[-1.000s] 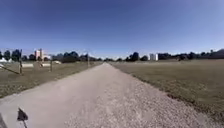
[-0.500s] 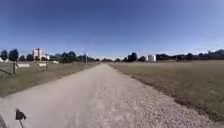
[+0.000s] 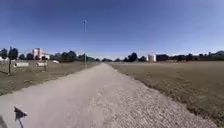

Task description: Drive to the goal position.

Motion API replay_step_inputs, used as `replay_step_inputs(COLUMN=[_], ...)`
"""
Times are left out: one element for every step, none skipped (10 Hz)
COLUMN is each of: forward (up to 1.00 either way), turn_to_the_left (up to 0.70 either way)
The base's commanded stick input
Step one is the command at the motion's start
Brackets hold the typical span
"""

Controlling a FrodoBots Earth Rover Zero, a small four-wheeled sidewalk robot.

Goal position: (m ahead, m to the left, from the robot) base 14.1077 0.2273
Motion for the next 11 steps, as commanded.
replay_step_inputs(forward=[0.69,0.69,0.69,0.69,0.69,0.69,0.69,0.69,0.69,0.69,0.69], turn_to_the_left=[0.03,0.03,0.03,0.03,0.03,0.03,0.03,0.03,0.03,0.03,0.03])
